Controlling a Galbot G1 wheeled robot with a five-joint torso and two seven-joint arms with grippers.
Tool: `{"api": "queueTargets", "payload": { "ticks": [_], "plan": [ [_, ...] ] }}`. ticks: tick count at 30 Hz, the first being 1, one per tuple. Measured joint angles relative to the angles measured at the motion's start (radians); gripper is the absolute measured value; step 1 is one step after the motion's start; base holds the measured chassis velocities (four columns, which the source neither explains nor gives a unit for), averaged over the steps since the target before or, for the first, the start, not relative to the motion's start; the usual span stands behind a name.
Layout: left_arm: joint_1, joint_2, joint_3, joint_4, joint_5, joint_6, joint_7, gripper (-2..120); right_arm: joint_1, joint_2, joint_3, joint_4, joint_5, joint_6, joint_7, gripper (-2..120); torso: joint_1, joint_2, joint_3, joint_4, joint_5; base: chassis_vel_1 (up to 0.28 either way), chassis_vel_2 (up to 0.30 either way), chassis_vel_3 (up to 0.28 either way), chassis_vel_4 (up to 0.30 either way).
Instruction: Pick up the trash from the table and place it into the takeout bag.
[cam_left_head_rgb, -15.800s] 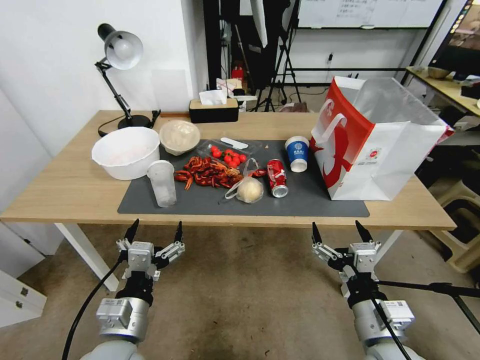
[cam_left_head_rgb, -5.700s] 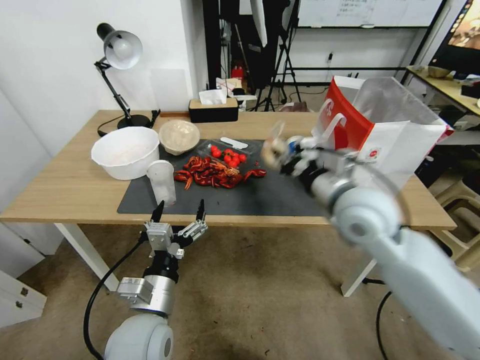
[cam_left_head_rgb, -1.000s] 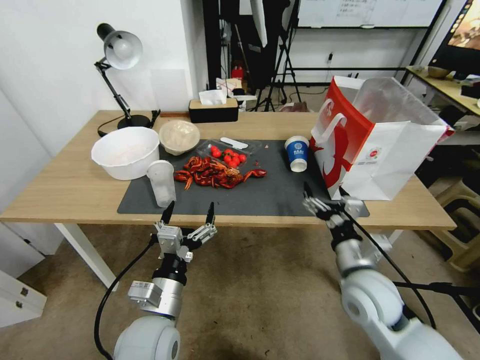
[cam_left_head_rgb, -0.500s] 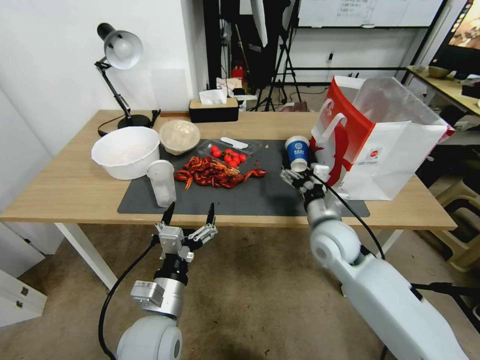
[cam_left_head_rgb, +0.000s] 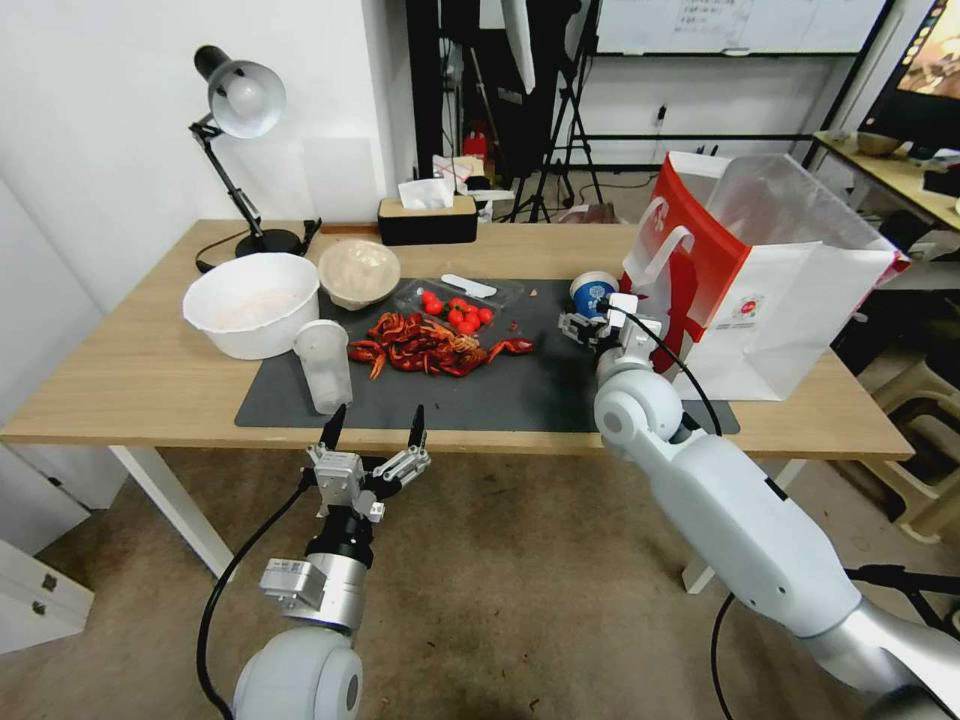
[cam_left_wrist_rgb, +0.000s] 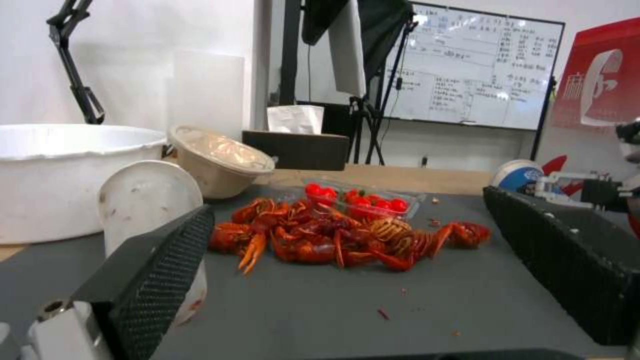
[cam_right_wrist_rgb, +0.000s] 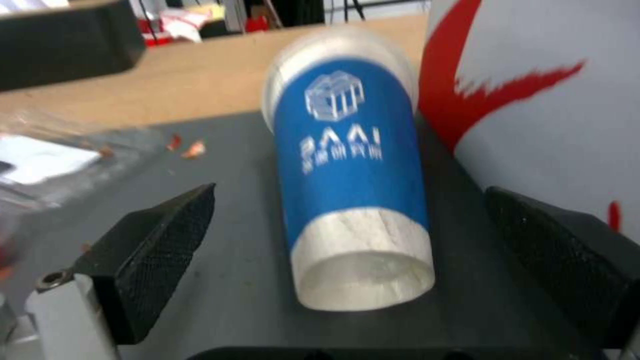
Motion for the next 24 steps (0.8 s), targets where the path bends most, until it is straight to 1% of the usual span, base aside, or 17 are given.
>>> {"api": "queueTargets", "payload": {
  "ticks": [4,6,7,10,11,14,15,16,17,19,20,22,23,24],
  "plan": [
    [-0.004,0.002,-0.001,0.004,-0.001,0.000,0.000,100,0.015,0.011,-0.001,-0.042,0.022,-0.008,-0.002,100,0.000,0.000,0.000,0.0000,0.0000,0.000,0.000,0.000,0.000],
    [-0.005,0.003,-0.001,0.005,-0.001,0.000,-0.001,100,0.020,0.015,-0.001,-0.062,0.022,-0.008,-0.007,96,0.000,0.000,0.000,0.0001,0.0000,0.000,0.000,0.000,0.000],
    [-0.005,0.003,-0.001,0.005,-0.001,0.000,-0.001,100,0.020,0.015,-0.001,-0.062,0.022,-0.008,-0.007,96,0.000,0.000,0.000,0.0001,0.0000,0.000,0.000,0.000,0.000],
    [-0.006,0.004,-0.001,0.006,-0.002,0.000,-0.001,100,0.021,0.017,-0.002,-0.082,0.021,-0.008,-0.017,86,0.000,0.000,0.000,0.0000,0.0000,0.000,0.000,0.000,0.000],
    [-0.006,0.004,-0.001,0.006,-0.002,0.000,-0.001,100,0.021,0.017,-0.002,-0.082,0.021,-0.008,-0.017,86,0.000,0.000,0.000,0.0000,0.0000,0.000,0.000,0.000,0.000],
    [-0.007,0.004,-0.001,0.007,-0.002,0.000,-0.001,100,0.021,0.021,-0.002,-0.097,0.019,-0.004,-0.027,76,0.000,0.000,0.000,0.0000,0.0000,0.000,0.000,0.000,0.000],
    [-0.007,0.004,-0.001,0.007,-0.002,0.000,-0.001,100,0.021,0.021,-0.002,-0.097,0.019,-0.004,-0.027,76,0.000,0.000,0.000,0.0000,0.0000,0.000,0.000,0.000,0.000],
    [-0.007,0.003,0.000,0.008,-0.002,0.000,-0.001,100,0.021,0.021,-0.002,-0.098,0.018,-0.003,-0.030,70,0.000,0.000,0.000,0.0000,-0.0001,0.000,0.000,0.000,0.000],
    [-0.007,0.003,0.000,0.008,-0.002,0.000,-0.001,100,0.020,0.021,-0.004,-0.099,0.018,-0.003,-0.031,68,0.000,0.000,0.000,0.0000,-0.0001,0.000,0.000,0.000,0.000],
    [-0.006,0.002,0.002,0.008,-0.002,0.000,-0.001,100,0.020,0.022,-0.007,-0.101,0.016,-0.003,-0.032,59,0.000,0.000,0.000,0.0001,0.0000,0.000,0.000,0.000,0.000],
    [-0.006,0.002,0.002,0.008,-0.002,0.000,-0.001,100,0.020,0.022,-0.007,-0.101,0.016,-0.003,-0.032,59,0.000,0.000,0.000,0.0001,0.0000,0.000,0.000,0.000,0.000],
    [-0.005,0.002,0.003,0.008,-0.001,0.000,-0.001,100,0.019,0.022,-0.006,-0.102,0.016,-0.002,-0.033,51,0.000,0.000,0.000,0.0001,0.0000,0.000,0.000,0.000,0.000],
    [-0.004,0.002,0.003,0.008,-0.001,-0.001,-0.001,100,0.019,0.022,-0.006,-0.102,0.015,-0.001,-0.034,45,0.000,0.000,0.000,0.0001,-0.0001,0.000,0.000,0.000,0.000],
    [-0.004,0.002,0.003,0.008,-0.001,-0.001,-0.001,100,0.019,0.022,-0.006,-0.102,0.015,-0.001,-0.034,45,0.000,0.000,0.000,0.0001,-0.0001,0.000,0.000,0.000,0.000]
  ]
}}
